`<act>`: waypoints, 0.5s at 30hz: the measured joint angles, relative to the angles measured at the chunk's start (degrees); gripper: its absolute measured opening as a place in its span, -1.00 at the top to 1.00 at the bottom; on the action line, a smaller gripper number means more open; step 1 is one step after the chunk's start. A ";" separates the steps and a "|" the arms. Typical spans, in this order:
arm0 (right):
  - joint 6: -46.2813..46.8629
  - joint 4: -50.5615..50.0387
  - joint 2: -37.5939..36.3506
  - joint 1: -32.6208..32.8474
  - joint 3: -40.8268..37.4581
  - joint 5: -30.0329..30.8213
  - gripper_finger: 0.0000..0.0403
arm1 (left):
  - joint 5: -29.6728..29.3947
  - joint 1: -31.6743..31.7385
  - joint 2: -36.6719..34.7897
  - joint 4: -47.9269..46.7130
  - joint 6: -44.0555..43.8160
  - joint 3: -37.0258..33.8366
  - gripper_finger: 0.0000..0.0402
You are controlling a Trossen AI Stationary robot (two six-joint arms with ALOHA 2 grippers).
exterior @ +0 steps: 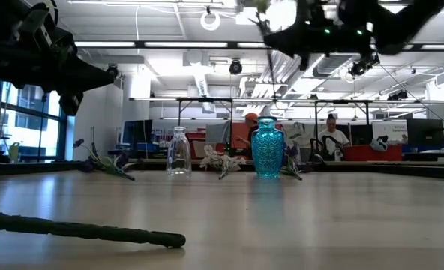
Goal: Sort flowers into vase by color
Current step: Put the right white flowers into the blue vase
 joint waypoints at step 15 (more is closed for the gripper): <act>-6.24 8.53 2.46 0.91 -1.76 3.73 1.00 | 0.01 0.00 0.00 0.00 -0.01 0.00 1.00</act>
